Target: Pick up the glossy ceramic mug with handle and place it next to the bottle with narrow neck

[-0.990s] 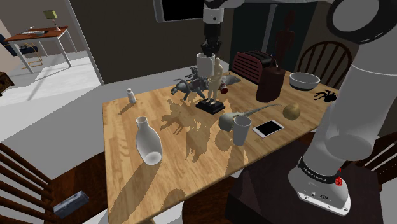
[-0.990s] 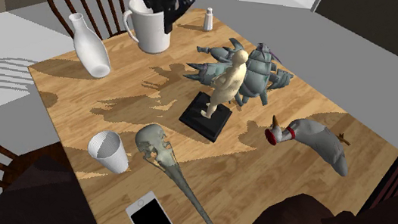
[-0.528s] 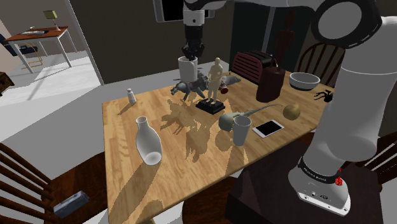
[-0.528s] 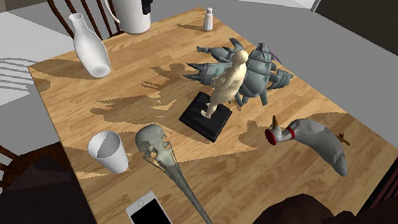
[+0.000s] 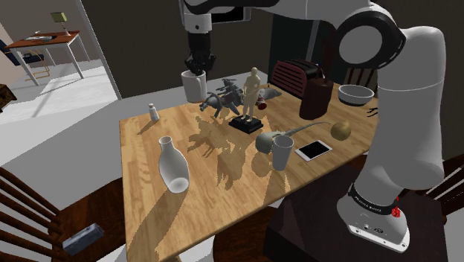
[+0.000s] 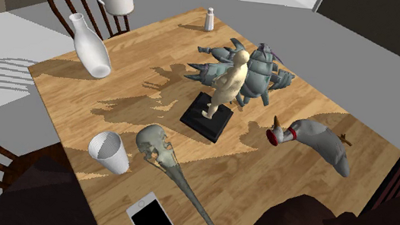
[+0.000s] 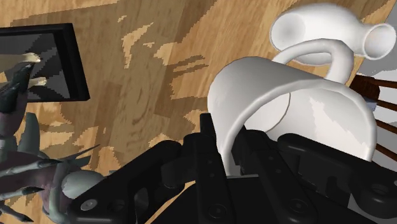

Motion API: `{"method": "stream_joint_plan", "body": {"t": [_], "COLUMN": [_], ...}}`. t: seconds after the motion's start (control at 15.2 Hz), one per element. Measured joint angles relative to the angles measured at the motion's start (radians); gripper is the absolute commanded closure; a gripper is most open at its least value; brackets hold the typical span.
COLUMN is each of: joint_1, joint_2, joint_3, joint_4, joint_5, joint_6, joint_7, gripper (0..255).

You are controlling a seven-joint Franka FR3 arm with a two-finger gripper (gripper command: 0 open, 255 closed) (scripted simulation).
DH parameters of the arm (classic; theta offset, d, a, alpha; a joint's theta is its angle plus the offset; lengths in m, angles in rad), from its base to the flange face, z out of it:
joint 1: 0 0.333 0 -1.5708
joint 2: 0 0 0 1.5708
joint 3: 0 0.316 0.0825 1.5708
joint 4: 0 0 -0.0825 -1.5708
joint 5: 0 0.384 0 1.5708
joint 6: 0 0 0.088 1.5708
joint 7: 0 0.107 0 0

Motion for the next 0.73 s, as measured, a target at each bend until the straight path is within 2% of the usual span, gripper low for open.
{"method": "stream_joint_plan", "body": {"t": [0.13, 0.26, 0.33, 0.4, 0.73], "joint_1": [0.017, 0.029, 0.037, 0.041, 0.053], "joint_2": [0.072, 0.174, 0.196, 0.203, 0.166], "joint_3": [0.011, 0.020, 0.024, 0.025, 0.025], "joint_4": [0.115, 0.279, 0.303, 0.306, 0.178], "joint_5": [0.002, 0.007, 0.007, 0.007, 0.003], "joint_6": [-0.041, -0.101, -0.103, -0.098, -0.008], "joint_7": [0.035, 0.066, 0.078, 0.084, 0.084], "gripper": [255, 255, 255, 255, 255]}}
